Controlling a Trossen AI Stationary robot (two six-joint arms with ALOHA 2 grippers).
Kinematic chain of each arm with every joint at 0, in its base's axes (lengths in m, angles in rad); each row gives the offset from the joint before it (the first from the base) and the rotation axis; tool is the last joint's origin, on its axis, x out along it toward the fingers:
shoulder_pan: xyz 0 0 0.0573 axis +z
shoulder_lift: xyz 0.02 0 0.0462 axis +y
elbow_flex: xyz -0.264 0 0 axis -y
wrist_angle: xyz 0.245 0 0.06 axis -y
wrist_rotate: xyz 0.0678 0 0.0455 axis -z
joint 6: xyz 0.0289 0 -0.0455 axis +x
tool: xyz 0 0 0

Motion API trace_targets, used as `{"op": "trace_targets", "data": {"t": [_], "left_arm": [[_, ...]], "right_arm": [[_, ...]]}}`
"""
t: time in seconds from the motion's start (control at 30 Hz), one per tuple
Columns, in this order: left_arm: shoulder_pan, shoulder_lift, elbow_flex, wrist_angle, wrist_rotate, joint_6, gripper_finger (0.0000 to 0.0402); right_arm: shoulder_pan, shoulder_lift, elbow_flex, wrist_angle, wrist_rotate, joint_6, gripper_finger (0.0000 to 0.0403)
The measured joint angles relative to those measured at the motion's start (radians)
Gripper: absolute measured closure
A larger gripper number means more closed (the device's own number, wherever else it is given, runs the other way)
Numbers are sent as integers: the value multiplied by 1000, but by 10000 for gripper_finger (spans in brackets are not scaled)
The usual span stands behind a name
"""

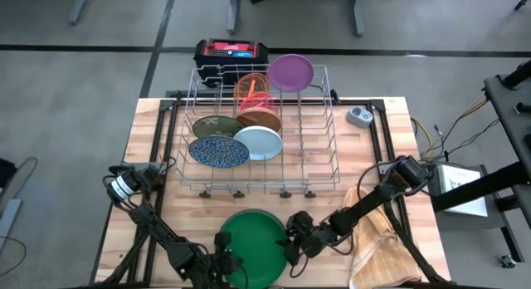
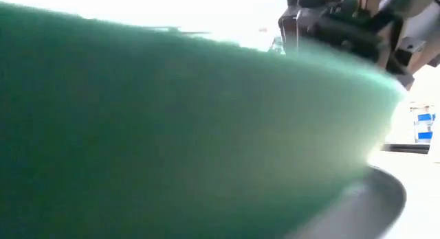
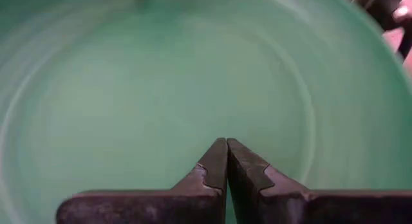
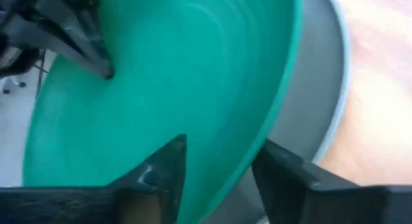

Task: Sort dishes
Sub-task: Put the green plate into the dish rack

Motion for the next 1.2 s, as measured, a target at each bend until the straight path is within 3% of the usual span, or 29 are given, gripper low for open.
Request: {"op": "trace_targets", "data": {"t": [0.13, 0.2, 0.67, 0.97, 1.2], "left_arm": [[1, 0, 37, -12, -20, 70, 401], [0, 0, 61, -19, -35, 100, 401], [-35, -1, 355, -454, -82, 144, 401], [-116, -2, 564, -700, -293, 152, 401], [-181, -2, 672, -808, -438, 152, 401]], "right_arm": [[-9, -13, 0, -33, 44, -17, 366], [-12, -21, 0, -38, 74, -30, 389], [-1, -159, -1, -128, 154, -165, 401], [34, -241, -1, -186, 220, -264, 402], [72, -407, -1, -295, 245, -330, 403]]}}
